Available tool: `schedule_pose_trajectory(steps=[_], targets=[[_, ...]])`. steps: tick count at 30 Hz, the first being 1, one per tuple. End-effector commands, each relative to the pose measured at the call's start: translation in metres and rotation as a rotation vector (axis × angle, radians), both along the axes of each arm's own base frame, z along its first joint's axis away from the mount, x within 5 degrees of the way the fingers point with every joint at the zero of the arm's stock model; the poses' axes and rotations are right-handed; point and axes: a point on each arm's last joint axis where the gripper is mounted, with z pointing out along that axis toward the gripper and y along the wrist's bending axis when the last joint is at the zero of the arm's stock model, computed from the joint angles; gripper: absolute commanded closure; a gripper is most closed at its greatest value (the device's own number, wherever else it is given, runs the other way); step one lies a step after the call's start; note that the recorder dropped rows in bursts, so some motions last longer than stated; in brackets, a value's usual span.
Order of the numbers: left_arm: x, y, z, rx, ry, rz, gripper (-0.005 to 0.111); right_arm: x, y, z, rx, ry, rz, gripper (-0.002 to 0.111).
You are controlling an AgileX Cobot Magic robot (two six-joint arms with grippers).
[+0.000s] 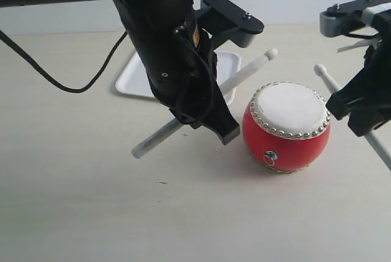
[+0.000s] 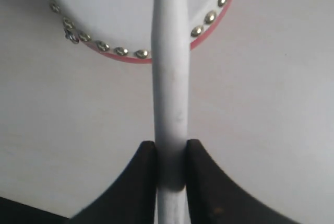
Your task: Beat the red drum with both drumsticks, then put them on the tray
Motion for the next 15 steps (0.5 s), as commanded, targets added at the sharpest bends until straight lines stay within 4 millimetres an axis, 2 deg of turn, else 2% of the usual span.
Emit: schedule_pose_trajectory(steps=[1, 4, 6, 9, 15], targets=[[-0.008, 0.01, 0.031, -0.06, -0.056, 0.004, 0.107, 0.012, 0.005, -0.038, -0.035, 0.136, -0.005, 0.108], [-0.009, 0.011, 0.037, -0.086, -0.074, 0.003, 0.107, 0.018, 0.011, -0.061, -0.016, 0.23, -0.007, 0.108], [-0.007, 0.009, 0.035, -0.101, -0.083, 0.001, 0.107, 0.021, 0.013, -0.062, -0.008, 0.235, 0.01, 0.108], [-0.003, 0.001, 0.014, -0.114, -0.086, -0.005, 0.107, 0.018, 0.012, -0.037, 0.007, 0.173, 0.017, 0.108], [0.007, -0.012, -0.069, 0.075, 0.046, -0.012, 0.107, -0.002, 0.002, 0.03, 0.052, -0.059, 0.033, 0.108]])
